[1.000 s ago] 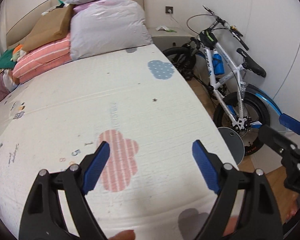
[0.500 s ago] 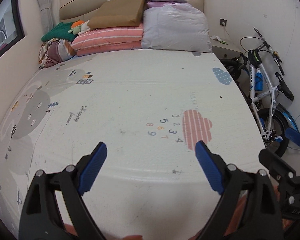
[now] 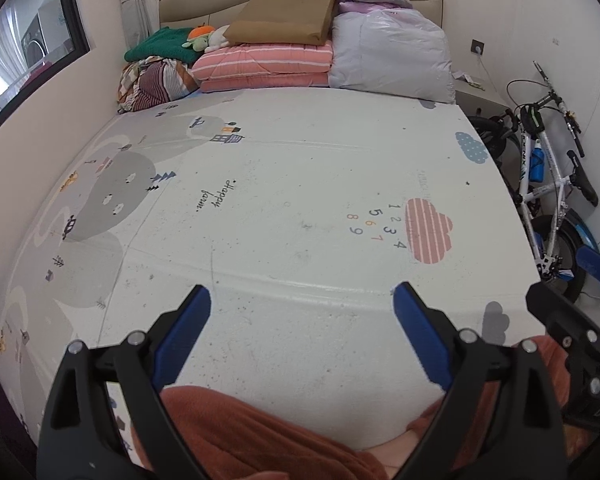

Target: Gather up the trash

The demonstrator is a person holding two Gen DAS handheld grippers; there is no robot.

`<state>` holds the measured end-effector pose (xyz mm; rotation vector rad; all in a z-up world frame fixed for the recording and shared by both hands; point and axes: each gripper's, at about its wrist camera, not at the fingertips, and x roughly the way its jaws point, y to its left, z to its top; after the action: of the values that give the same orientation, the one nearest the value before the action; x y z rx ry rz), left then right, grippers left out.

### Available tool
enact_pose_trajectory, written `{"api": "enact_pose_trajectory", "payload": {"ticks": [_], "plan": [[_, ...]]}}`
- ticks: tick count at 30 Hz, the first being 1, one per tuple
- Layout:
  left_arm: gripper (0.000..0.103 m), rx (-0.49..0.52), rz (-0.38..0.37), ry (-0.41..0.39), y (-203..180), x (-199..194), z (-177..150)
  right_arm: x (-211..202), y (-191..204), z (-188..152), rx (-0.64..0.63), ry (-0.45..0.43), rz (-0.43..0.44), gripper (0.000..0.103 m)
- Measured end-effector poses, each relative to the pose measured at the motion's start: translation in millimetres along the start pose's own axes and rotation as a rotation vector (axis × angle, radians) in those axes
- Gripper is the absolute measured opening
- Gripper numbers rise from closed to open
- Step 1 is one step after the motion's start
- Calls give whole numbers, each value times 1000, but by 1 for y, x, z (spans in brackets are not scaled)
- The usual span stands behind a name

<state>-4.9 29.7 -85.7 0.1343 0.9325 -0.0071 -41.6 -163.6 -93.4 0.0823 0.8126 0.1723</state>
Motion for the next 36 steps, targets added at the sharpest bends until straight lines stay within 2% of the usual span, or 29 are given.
{"api": "enact_pose_trajectory", "payload": {"ticks": [2,7,28,36], "plan": [[92,12,24,-16,-1,-7,-3,-3,2,-1,-2,-1,3,96],[92,-8,-26,-23,-4,-22,-8,-9,7,-5,-10,-1,2,96],[92,-24,-43,-10,-10,-36,-14,-24,1,1,-31,-9,-36,96],[92,-4,-50,-31,-13,-50,-11,-35,-2,4,-14,-11,-51,96]]}}
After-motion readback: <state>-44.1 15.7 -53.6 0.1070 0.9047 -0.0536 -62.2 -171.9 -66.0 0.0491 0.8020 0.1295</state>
